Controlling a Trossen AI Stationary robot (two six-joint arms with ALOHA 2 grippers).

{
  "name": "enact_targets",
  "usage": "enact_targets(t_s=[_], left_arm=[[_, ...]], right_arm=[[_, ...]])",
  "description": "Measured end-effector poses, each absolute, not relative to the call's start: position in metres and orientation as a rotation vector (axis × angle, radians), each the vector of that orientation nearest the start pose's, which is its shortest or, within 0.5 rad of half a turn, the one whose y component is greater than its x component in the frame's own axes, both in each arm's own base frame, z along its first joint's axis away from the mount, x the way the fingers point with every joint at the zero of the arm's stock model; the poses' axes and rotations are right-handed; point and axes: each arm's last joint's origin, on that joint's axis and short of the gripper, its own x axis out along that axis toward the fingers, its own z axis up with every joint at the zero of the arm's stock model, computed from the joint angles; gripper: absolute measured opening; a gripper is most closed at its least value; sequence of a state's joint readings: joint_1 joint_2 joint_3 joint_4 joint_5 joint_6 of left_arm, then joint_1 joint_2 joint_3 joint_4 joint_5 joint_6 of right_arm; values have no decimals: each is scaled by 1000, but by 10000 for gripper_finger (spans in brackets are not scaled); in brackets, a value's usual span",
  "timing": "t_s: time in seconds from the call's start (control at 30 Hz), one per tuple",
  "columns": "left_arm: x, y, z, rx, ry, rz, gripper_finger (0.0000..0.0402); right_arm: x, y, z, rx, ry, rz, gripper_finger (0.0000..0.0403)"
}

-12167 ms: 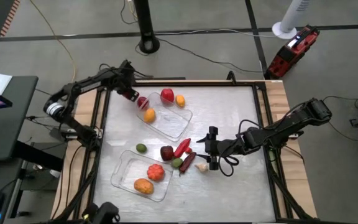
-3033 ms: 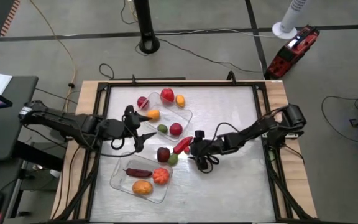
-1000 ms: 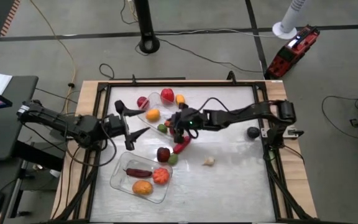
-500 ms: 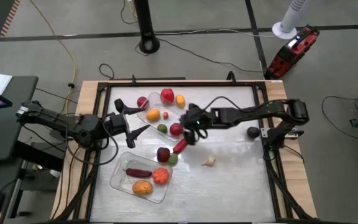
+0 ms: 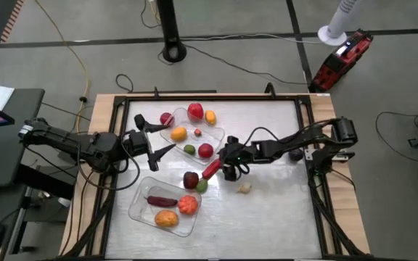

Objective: Sort produce into baskets
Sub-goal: Put the pepper into the bottom transparent bin

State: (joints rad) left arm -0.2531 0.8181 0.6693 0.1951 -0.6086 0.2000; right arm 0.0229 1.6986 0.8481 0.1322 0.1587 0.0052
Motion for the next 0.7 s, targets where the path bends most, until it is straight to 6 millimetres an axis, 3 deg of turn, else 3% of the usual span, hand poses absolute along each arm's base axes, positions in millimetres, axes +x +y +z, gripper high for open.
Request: enact_targets(t_s=[0.37,0.7], left_arm=[[181,-29,321,218,25,366,294],[181,-29,322,214,17,363,294]], right_arm=[[338,0,126,-66,798,-109,348],[338,3,125,-64,803,-112,262]])
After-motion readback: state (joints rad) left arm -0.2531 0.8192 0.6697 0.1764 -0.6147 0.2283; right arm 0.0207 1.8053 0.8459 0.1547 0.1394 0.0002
